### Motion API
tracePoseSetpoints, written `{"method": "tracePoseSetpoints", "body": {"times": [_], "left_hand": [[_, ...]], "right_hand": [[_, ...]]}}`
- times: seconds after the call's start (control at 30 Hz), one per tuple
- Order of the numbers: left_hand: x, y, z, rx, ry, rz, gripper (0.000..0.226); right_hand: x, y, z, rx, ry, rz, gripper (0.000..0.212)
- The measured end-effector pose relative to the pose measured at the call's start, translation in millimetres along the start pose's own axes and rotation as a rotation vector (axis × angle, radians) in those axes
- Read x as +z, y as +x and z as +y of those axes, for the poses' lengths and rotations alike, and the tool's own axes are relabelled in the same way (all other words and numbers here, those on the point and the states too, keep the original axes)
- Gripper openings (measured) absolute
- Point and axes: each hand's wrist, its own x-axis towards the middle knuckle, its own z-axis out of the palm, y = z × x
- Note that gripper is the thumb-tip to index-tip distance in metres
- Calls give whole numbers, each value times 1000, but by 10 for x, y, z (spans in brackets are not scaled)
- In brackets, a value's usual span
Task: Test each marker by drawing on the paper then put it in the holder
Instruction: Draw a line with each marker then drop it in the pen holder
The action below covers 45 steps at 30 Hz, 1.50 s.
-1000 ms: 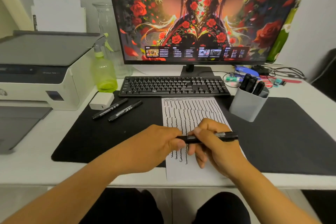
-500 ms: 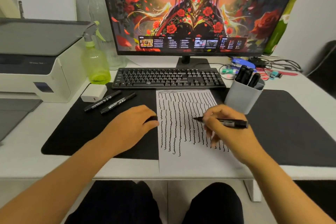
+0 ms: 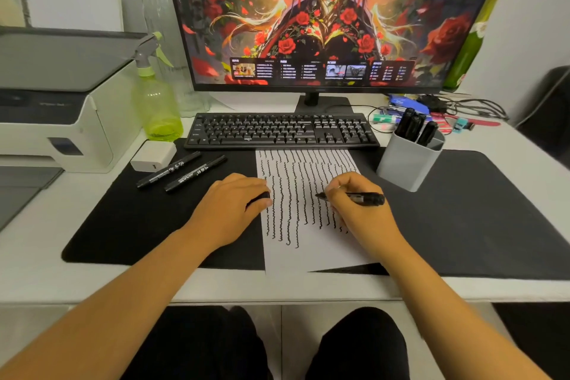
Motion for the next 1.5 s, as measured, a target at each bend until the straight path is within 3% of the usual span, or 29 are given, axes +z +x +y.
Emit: {"method": "tracePoseSetpoints", "body": {"times": [0.17,0.57,1.03,1.5], "left_hand": [[6,11,-6,-17,-37,10,43],[22,31,-88,-89,-154,16,38],[50,36,-107,-83,-140,31,39],[35,35,-90,-91,-130,24,41]], "right_hand": [[163,-139,-19,-50,-76,28,27],[304,-189,3,52,-63,82,25],[342,-223,26,43,-132,62,20],[319,-274,11,12,-66,-48,46]]}}
